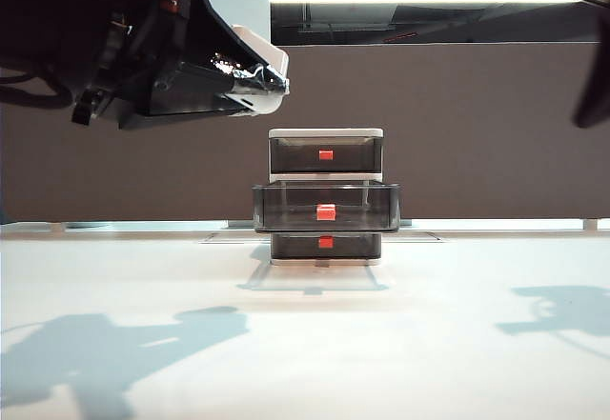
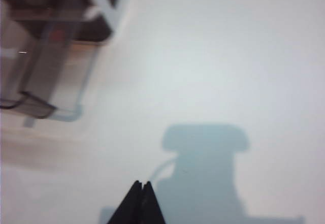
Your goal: Pick up the earphone case on the table, open the lid, insert the wireless earphone on the table into it, close the lid, put the earphone case into the second layer of the drawer, and finally close the drawer.
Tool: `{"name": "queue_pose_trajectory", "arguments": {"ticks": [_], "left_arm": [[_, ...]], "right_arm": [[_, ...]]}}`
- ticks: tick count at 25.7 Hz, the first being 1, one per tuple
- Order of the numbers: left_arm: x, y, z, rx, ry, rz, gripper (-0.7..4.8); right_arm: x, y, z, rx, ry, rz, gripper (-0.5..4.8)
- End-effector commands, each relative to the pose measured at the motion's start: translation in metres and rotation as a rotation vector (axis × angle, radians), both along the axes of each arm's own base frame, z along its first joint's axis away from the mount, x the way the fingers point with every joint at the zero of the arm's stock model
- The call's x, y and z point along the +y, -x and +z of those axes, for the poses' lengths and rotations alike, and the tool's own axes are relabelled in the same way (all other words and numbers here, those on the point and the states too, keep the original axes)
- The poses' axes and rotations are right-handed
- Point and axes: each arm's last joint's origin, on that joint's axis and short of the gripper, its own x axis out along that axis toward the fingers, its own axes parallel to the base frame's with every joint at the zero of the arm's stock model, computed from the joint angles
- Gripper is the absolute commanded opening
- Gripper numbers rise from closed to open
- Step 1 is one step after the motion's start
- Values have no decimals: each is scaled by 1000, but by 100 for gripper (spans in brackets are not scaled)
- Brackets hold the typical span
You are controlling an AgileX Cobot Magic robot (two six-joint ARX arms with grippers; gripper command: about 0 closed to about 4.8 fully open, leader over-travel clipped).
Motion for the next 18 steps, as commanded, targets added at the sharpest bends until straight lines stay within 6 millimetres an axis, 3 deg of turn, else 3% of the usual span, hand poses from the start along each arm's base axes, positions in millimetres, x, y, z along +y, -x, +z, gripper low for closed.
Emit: {"name": "queue_pose_trajectory", "arguments": {"ticks": [1, 13, 16, 18], "left_arm": [[-1, 0, 4, -15, 21, -8, 64], [-1, 0, 4, -15, 21, -8, 64], [-1, 0, 4, -15, 21, -8, 64], [-1, 0, 4, -15, 21, -8, 64]], "right_arm": [[-14, -1, 1, 29, 13, -50, -1], [-56, -10, -1, 201, 36, -189, 5], [-63, -25, 0, 304, 98, -136, 122], [-65, -40, 1, 363, 112, -114, 169]]}}
